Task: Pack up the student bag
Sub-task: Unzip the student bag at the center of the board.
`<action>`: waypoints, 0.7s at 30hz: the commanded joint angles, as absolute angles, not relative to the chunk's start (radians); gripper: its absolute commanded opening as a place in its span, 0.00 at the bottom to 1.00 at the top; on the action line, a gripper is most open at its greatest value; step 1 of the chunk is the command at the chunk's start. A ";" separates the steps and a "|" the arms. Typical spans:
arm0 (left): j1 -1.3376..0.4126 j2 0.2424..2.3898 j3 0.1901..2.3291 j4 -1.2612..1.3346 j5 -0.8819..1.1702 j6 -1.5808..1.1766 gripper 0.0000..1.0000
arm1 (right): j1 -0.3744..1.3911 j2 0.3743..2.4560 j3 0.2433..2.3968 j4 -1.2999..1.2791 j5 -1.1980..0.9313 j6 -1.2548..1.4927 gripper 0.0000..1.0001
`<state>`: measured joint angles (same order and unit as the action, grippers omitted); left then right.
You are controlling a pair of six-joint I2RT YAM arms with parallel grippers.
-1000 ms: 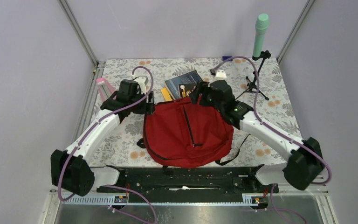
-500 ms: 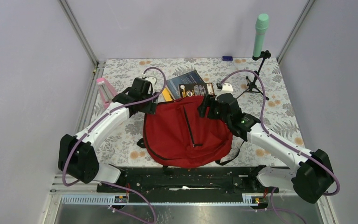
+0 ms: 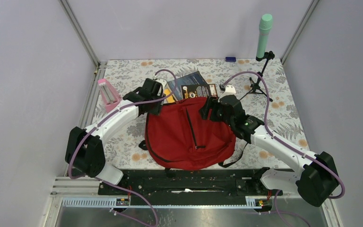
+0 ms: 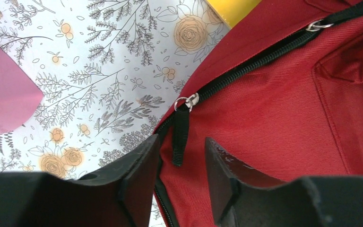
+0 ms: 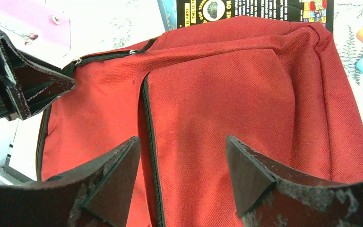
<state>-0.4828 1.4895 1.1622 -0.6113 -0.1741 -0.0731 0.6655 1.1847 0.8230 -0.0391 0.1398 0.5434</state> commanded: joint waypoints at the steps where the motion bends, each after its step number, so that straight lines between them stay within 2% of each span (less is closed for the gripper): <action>1: -0.486 1.507 1.211 -0.591 -0.235 -0.060 0.41 | 0.669 1.181 0.823 -0.009 0.135 0.556 0.73; 11: -0.510 1.529 1.196 -0.591 -0.303 -0.054 0.40 | 0.667 1.187 0.822 -0.008 0.127 0.564 0.72; 18: -0.531 1.559 1.199 -0.591 -0.314 -0.053 0.27 | 0.681 1.210 0.832 0.031 0.101 0.555 0.72; 21: -0.540 1.563 1.199 -0.591 -0.330 -0.052 0.18 | 0.707 1.223 0.845 0.021 0.123 0.541 0.72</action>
